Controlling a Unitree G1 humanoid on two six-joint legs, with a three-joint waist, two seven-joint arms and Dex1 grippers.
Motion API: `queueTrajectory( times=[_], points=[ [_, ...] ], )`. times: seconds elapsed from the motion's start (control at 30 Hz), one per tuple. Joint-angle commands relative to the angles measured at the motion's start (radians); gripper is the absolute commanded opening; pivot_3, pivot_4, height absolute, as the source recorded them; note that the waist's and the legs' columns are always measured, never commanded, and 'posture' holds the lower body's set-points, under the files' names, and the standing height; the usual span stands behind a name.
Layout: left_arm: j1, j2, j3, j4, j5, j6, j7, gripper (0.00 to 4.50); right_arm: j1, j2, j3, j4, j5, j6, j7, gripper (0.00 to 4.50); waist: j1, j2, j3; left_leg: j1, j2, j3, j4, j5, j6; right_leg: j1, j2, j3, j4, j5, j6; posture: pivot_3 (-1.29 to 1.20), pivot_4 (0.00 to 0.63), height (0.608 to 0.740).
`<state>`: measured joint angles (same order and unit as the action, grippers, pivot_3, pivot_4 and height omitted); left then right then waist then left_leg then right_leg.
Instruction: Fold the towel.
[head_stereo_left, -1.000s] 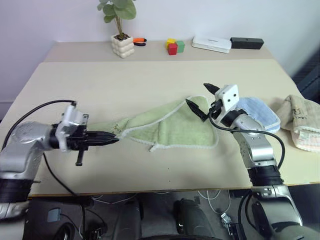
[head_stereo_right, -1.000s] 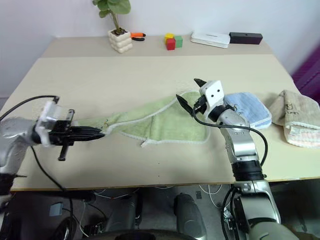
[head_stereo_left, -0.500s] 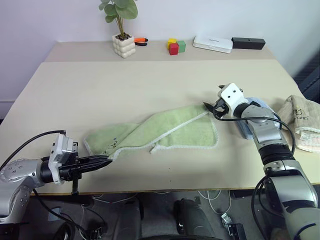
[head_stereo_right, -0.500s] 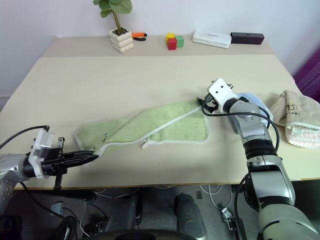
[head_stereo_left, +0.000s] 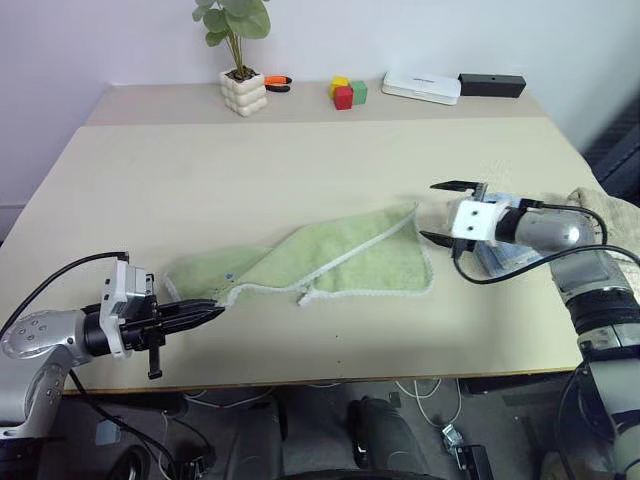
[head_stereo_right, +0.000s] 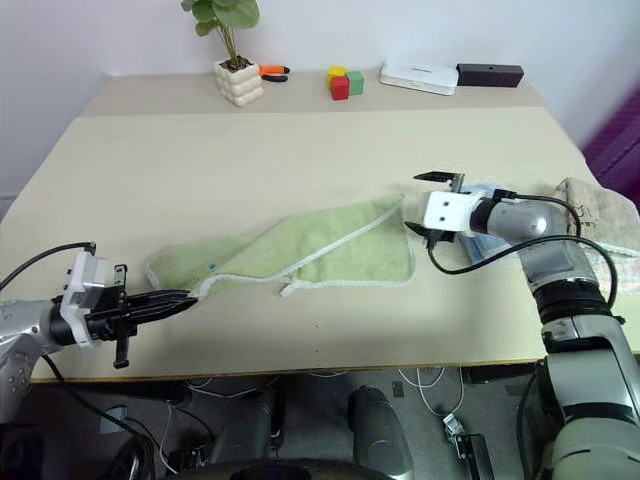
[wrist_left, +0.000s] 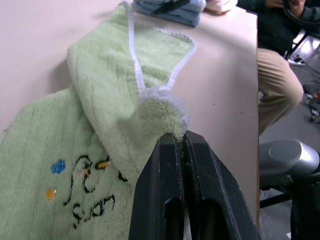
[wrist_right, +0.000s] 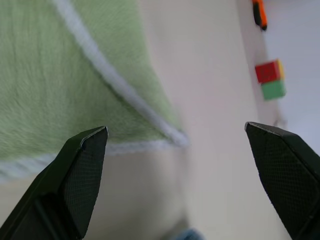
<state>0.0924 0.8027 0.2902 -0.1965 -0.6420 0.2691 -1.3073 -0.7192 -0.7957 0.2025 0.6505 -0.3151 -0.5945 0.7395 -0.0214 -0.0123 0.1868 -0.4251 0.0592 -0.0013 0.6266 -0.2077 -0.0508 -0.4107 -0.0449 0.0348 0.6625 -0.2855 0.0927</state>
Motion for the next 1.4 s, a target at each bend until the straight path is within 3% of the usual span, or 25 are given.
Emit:
queueTrajectory(
  times=[0.03, 0.47, 0.57, 0.8, 1.03, 1.23, 1.4],
  points=[
    [0.002, 0.001, 0.012, -0.003, -0.006, -0.015, -0.011, 0.02, -0.052, -0.003, 0.035, 0.035, -0.095, -0.077, -0.091, 4.50, 0.001, 0.000, 0.000, 0.000, 0.000, 0.000, 0.000, 0.000, 0.000, 0.000, 0.000, 0.000, 0.000, 0.000, 0.000, 0.00, 0.150, 0.740],
    [0.074, 0.000, 0.048, -0.043, -0.016, -0.026, 0.002, 0.02, -0.160, 0.038, 0.160, 0.213, -0.286, -0.149, -0.306, 4.50, 0.001, 0.000, 0.000, 0.001, 0.000, 0.003, 0.001, 0.000, 0.000, 0.000, 0.000, 0.004, 0.000, 0.000, 0.000, 0.00, 0.150, 0.740],
    [0.089, -0.004, 0.048, -0.051, -0.013, -0.032, 0.006, 0.00, -0.190, 0.055, 0.170, 0.238, -0.295, -0.151, -0.340, 3.61, 0.000, 0.000, 0.000, 0.001, 0.000, 0.005, 0.000, 0.000, 0.000, 0.000, 0.000, 0.006, 0.000, 0.000, 0.000, 0.00, 0.150, 0.740],
    [0.096, -0.014, 0.044, -0.058, -0.012, -0.037, 0.017, 0.00, -0.199, 0.075, 0.203, 0.256, -0.332, -0.164, -0.390, 0.09, 0.002, 0.000, 0.000, 0.001, 0.000, 0.006, 0.001, 0.000, 0.000, 0.000, 0.000, 0.006, 0.000, 0.000, 0.000, 0.00, 0.150, 0.740],
    [0.079, -0.012, 0.041, -0.031, 0.009, -0.053, 0.019, 0.00, -0.187, 0.055, 0.183, 0.249, -0.272, -0.169, -0.338, 0.03, 0.001, 0.000, 0.000, 0.001, 0.000, 0.006, 0.001, 0.000, 0.000, 0.000, 0.000, 0.007, 0.000, 0.000, 0.000, 0.00, 0.150, 0.740],
    [-0.051, -0.045, 0.033, 0.110, 0.099, -0.135, 0.119, 0.00, -0.125, -0.038, 0.121, 0.132, -0.079, -0.156, -0.091, 0.03, 0.008, 0.000, 0.000, 0.001, 0.000, 0.006, 0.002, 0.000, 0.000, 0.000, 0.000, 0.007, 0.000, 0.000, 0.000, 0.00, 0.150, 0.740],
    [-0.179, -0.080, 0.031, 0.217, 0.139, -0.182, 0.208, 0.00, 0.022, -0.112, 0.065, -0.124, 0.179, 0.045, 0.217, 0.03, 0.008, 0.000, 0.000, 0.002, 0.000, 0.006, 0.002, 0.000, 0.000, 0.001, -0.001, 0.007, 0.000, 0.002, 0.003, 0.00, 0.150, 0.740]
  ],
)
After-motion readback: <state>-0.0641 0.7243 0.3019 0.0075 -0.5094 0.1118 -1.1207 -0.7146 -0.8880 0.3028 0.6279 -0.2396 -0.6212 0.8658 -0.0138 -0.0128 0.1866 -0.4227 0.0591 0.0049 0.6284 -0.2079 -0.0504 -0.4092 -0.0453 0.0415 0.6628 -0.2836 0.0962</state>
